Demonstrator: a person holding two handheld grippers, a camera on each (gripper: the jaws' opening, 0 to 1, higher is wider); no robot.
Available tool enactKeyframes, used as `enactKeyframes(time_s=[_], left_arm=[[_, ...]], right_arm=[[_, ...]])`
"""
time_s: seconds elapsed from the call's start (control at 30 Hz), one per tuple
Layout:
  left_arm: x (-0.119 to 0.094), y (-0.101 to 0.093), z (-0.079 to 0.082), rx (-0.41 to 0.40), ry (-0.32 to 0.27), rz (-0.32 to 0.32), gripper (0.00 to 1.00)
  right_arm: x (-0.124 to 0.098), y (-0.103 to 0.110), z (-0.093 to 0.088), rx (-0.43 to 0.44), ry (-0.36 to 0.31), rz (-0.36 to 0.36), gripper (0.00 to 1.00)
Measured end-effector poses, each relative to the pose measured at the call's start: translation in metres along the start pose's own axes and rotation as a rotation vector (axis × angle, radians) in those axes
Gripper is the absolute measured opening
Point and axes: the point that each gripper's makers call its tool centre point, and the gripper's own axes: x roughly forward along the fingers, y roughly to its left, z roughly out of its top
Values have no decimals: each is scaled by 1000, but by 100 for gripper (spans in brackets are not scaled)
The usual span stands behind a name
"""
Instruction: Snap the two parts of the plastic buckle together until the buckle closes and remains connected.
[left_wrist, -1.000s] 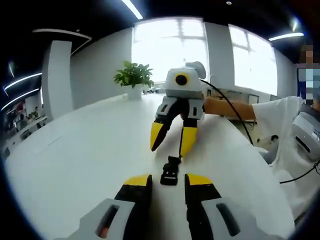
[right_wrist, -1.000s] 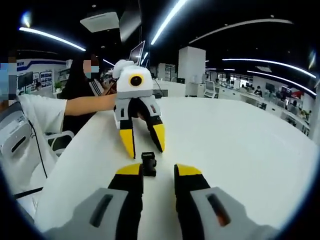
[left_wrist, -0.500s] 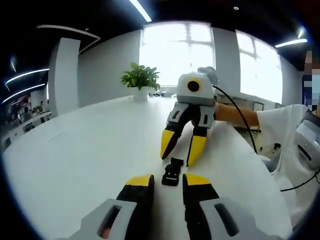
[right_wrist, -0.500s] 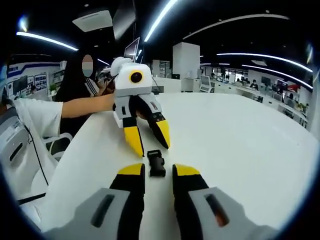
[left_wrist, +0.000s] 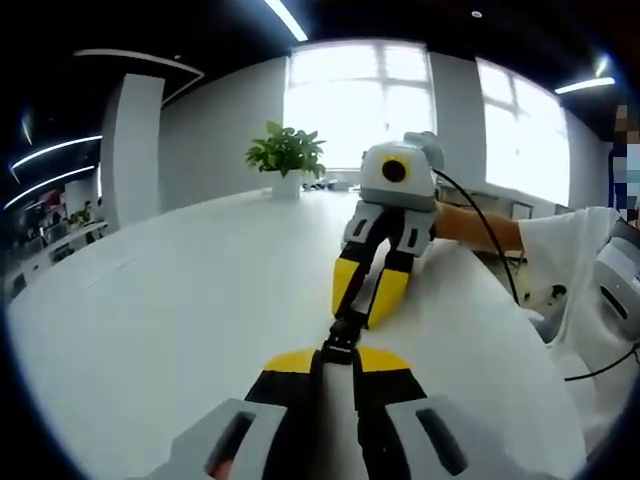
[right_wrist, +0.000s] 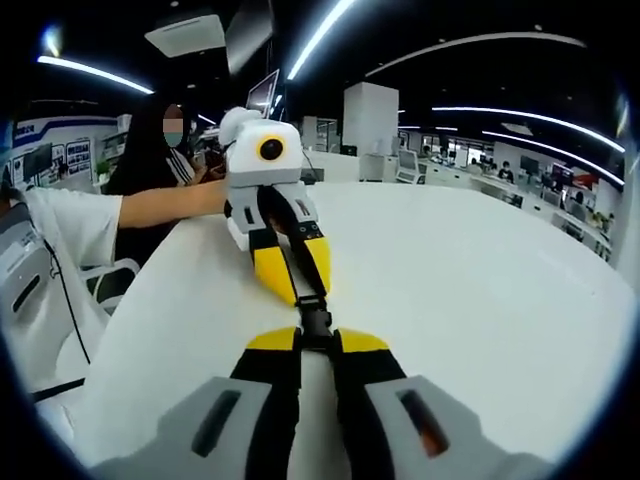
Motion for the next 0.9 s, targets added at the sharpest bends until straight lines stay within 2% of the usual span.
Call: enactKeyframes(time_s=[0.23, 0.5, 0.77, 0.9], left_arm=[[0, -2, 0, 0, 3, -22, 11], [3, -9, 1, 23, 7, -19, 13], [1, -10, 0, 29, 7, -36, 11], [0, -15, -1, 38, 13, -68, 11]], right_arm=[[-1, -2, 0, -68, 1, 45, 12], [2, 3, 0, -29, 7, 68, 12], [2, 1, -1, -48, 1, 80, 12], [1, 4, -1, -63, -3, 113, 12]])
